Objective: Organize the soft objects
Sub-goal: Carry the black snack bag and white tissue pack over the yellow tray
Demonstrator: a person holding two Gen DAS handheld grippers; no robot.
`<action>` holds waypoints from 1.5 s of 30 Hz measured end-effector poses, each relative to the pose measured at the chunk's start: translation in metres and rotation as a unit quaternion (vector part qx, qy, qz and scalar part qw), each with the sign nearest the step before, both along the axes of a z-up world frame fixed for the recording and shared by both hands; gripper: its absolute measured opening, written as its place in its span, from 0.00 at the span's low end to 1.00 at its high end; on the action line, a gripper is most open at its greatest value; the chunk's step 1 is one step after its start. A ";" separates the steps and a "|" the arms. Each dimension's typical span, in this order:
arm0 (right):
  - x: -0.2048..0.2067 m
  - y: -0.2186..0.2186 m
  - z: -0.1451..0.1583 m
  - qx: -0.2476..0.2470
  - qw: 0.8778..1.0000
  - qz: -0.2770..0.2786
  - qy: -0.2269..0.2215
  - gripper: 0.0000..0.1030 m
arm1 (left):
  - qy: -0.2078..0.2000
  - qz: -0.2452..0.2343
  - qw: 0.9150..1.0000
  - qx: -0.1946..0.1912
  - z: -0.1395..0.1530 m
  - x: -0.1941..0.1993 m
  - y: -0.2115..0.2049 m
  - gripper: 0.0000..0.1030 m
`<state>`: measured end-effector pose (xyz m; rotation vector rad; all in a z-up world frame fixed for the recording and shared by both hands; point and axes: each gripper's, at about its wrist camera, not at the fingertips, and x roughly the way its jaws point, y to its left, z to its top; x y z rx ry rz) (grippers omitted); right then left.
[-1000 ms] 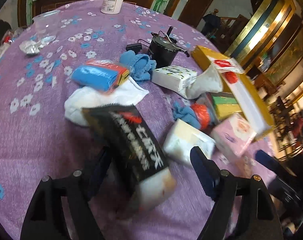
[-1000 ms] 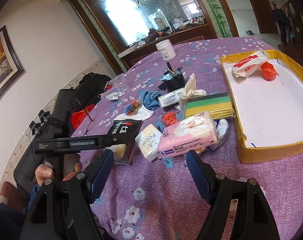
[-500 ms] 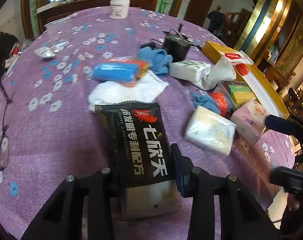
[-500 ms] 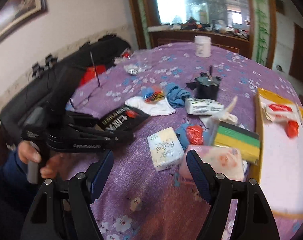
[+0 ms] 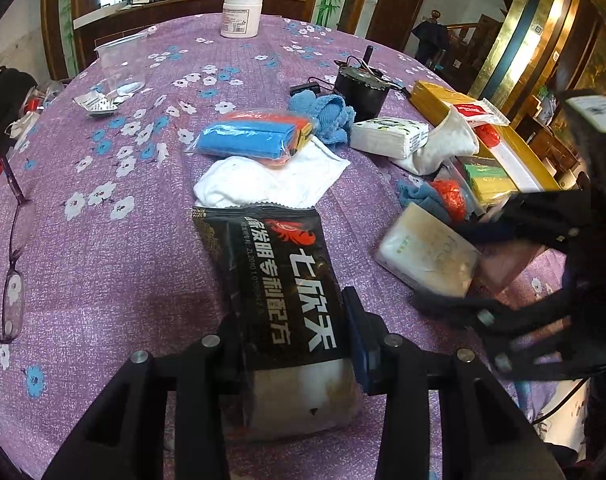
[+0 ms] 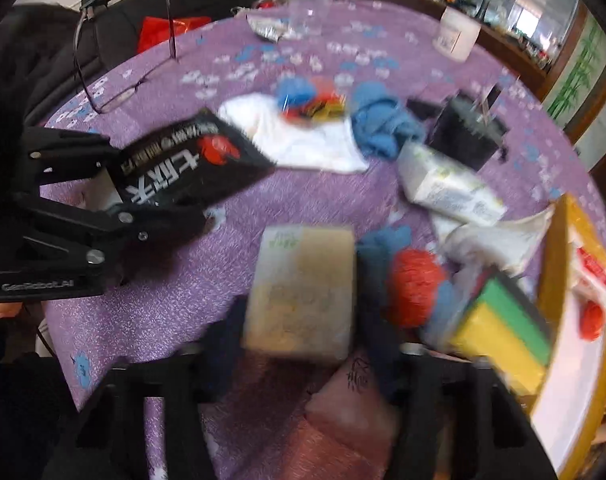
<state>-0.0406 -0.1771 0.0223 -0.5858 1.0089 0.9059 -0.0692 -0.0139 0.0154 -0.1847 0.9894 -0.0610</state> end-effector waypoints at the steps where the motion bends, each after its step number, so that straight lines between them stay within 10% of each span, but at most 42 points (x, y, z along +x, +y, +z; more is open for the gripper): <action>1: -0.003 -0.002 0.002 0.013 1.000 -0.004 -0.004 0.47 | -0.002 0.001 1.000 0.000 0.000 -0.001 0.000 0.37; 18: -0.034 -0.079 0.051 0.218 0.966 -0.139 -0.006 0.47 | -0.069 -0.013 0.997 -0.018 0.029 -0.008 -0.016 0.36; 45: 0.004 -0.227 0.066 0.302 0.906 -0.297 -0.012 0.46 | -0.078 -0.124 0.989 -0.019 0.068 0.037 -0.123 0.36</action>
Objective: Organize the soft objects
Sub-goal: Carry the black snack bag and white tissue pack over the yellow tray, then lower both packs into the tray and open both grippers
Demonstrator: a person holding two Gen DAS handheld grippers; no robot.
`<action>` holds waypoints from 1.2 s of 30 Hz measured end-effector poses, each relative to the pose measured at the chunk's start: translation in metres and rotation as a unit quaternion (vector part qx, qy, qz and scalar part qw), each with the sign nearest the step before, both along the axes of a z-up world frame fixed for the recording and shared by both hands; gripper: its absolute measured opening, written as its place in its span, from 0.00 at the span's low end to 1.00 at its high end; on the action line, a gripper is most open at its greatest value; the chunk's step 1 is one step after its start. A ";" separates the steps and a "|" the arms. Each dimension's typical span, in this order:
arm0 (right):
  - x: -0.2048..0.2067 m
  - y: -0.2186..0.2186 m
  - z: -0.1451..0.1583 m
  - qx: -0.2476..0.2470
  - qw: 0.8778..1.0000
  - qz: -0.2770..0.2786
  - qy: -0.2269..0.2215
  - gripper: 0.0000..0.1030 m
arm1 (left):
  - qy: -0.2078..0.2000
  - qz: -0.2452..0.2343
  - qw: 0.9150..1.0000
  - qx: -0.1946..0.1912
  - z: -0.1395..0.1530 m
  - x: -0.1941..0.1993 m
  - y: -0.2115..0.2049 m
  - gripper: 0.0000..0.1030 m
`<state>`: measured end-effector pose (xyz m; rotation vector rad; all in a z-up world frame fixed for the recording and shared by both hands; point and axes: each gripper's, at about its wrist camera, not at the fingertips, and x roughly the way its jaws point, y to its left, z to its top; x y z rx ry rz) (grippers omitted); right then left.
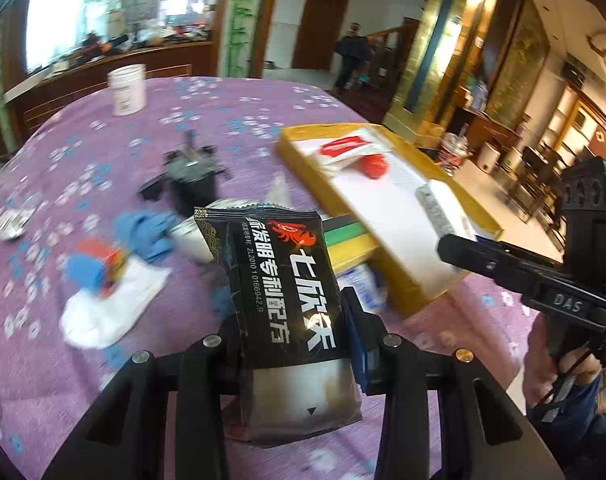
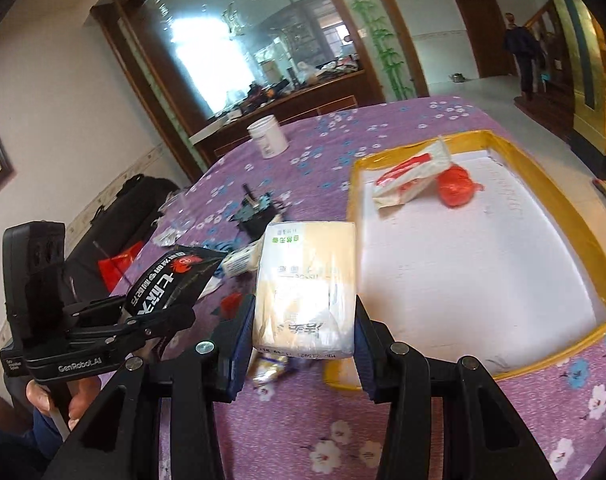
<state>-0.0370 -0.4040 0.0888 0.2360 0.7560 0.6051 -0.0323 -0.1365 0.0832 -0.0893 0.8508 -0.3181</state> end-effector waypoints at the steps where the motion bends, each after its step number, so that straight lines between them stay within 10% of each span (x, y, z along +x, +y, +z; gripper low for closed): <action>1: 0.001 -0.006 0.001 0.002 1.000 -0.007 0.000 0.46 | -0.001 -0.009 1.000 0.000 0.002 0.004 -0.008 0.36; 36: 0.106 -0.095 0.004 -0.047 0.991 -0.112 0.048 0.46 | 0.083 -0.050 0.995 0.010 -0.009 0.138 -0.129 0.36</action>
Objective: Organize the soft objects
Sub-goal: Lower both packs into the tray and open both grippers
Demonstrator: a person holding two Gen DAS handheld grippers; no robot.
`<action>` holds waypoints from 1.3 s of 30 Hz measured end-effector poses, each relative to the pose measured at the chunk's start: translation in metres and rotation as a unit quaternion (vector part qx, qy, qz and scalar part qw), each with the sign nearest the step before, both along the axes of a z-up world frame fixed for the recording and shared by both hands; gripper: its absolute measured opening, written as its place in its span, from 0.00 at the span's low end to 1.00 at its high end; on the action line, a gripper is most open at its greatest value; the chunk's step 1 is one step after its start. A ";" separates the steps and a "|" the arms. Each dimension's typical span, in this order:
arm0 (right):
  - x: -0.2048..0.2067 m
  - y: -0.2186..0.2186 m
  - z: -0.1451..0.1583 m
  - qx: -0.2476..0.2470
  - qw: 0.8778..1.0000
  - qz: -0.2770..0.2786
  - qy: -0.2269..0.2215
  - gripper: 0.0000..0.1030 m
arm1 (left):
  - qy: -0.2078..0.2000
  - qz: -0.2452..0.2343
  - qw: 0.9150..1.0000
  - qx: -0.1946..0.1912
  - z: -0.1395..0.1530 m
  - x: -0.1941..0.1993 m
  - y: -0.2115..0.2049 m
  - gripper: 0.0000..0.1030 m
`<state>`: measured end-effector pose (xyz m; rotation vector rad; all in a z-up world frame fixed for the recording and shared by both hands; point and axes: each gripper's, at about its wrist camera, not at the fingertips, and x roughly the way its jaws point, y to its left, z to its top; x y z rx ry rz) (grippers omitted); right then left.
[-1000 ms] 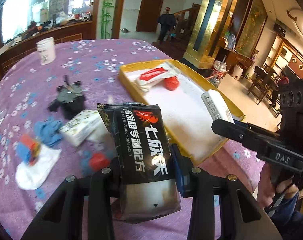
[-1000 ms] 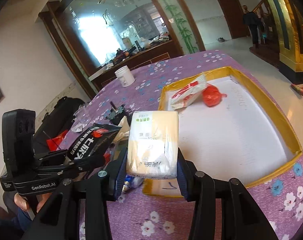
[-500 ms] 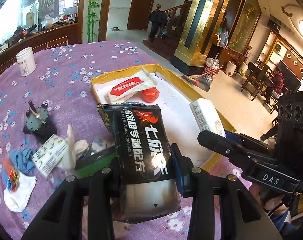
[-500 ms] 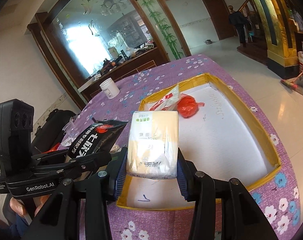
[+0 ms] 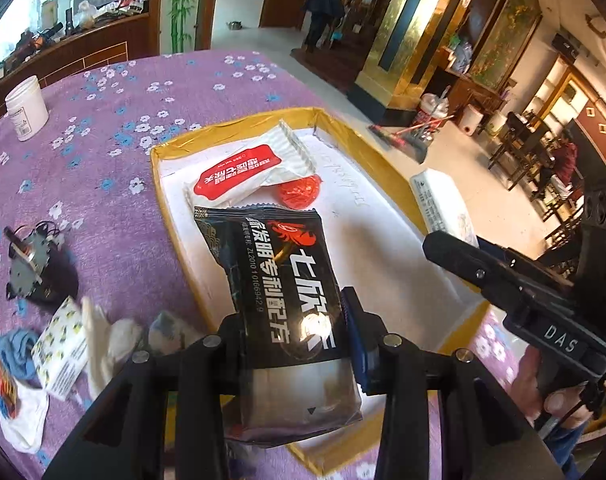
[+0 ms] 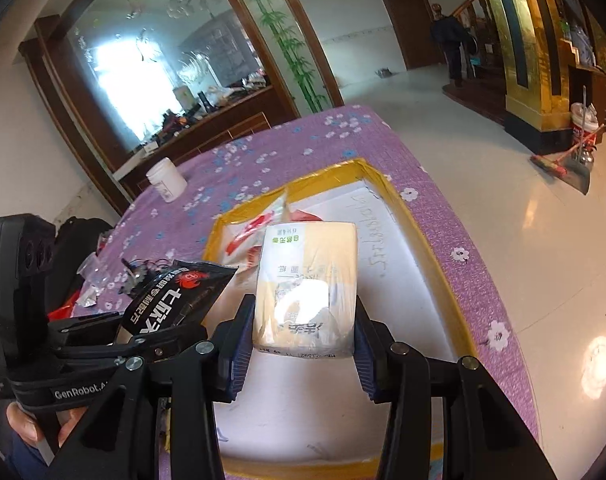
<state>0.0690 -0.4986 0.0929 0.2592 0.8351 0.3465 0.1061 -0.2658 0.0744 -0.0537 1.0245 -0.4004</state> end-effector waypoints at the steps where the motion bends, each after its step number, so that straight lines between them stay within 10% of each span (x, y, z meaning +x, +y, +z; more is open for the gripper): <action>1: 0.006 0.001 -0.002 -0.006 1.000 0.000 0.008 0.46 | 0.005 0.001 1.000 0.003 -0.003 0.006 -0.003 0.36; 22: 0.124 0.018 -0.043 -0.049 0.992 0.007 0.114 0.46 | 0.057 0.034 0.997 0.045 -0.037 0.080 -0.023 0.36; 39: 0.120 0.017 -0.035 -0.052 0.994 -0.006 0.091 0.53 | 0.043 0.043 0.997 0.037 -0.032 0.079 -0.023 0.55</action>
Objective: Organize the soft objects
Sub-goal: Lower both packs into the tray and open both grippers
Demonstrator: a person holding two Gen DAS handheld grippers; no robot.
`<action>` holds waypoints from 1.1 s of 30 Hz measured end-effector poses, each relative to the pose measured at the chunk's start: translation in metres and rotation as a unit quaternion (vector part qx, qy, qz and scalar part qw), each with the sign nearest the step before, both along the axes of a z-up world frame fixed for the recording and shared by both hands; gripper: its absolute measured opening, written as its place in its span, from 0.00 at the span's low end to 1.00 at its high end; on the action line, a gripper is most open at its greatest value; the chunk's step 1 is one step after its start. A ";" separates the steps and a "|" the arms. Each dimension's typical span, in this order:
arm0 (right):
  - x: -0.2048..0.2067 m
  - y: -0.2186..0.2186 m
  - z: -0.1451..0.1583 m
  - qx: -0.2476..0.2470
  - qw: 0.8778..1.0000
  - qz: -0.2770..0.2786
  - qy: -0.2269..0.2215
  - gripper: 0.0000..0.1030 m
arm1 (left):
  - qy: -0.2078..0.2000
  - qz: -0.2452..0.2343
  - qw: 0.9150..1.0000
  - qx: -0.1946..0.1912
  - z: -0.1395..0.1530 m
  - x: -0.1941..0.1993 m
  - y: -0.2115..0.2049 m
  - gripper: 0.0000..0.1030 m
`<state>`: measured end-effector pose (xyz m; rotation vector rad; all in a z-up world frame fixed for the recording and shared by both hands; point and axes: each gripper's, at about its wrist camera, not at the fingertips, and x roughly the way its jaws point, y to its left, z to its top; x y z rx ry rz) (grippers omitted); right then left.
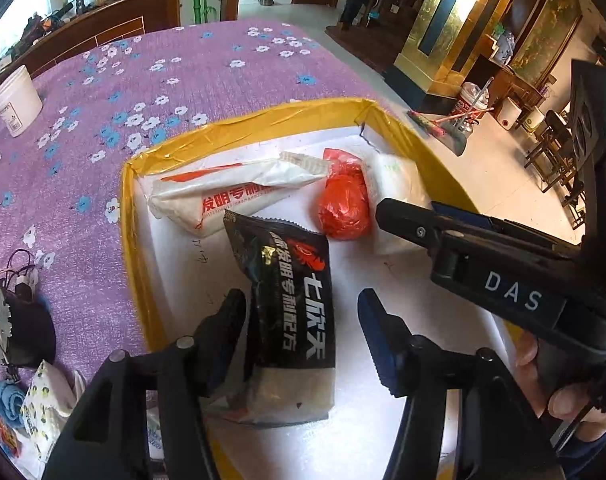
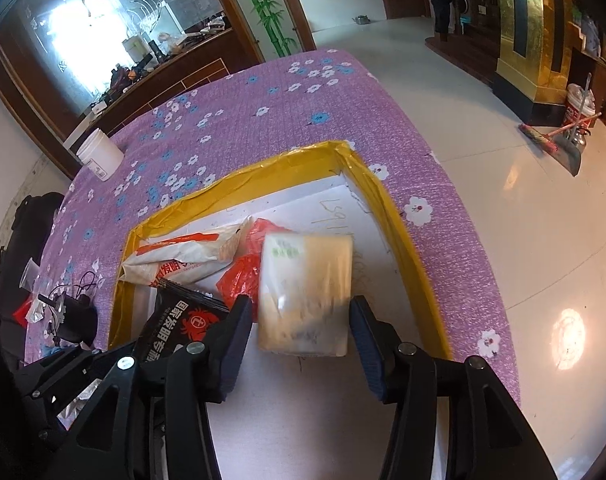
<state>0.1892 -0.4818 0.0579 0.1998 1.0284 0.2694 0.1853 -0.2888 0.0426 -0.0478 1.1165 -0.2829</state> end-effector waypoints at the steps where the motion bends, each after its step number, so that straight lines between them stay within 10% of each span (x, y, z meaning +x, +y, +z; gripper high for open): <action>1: -0.002 -0.001 0.001 0.002 1.000 0.001 -0.001 0.54 | -0.001 0.000 1.000 -0.001 0.002 -0.001 0.000 0.55; 33: -0.161 0.021 0.035 0.141 0.986 0.041 -0.082 0.60 | -0.111 -0.032 0.993 -0.024 0.046 -0.145 0.051 0.66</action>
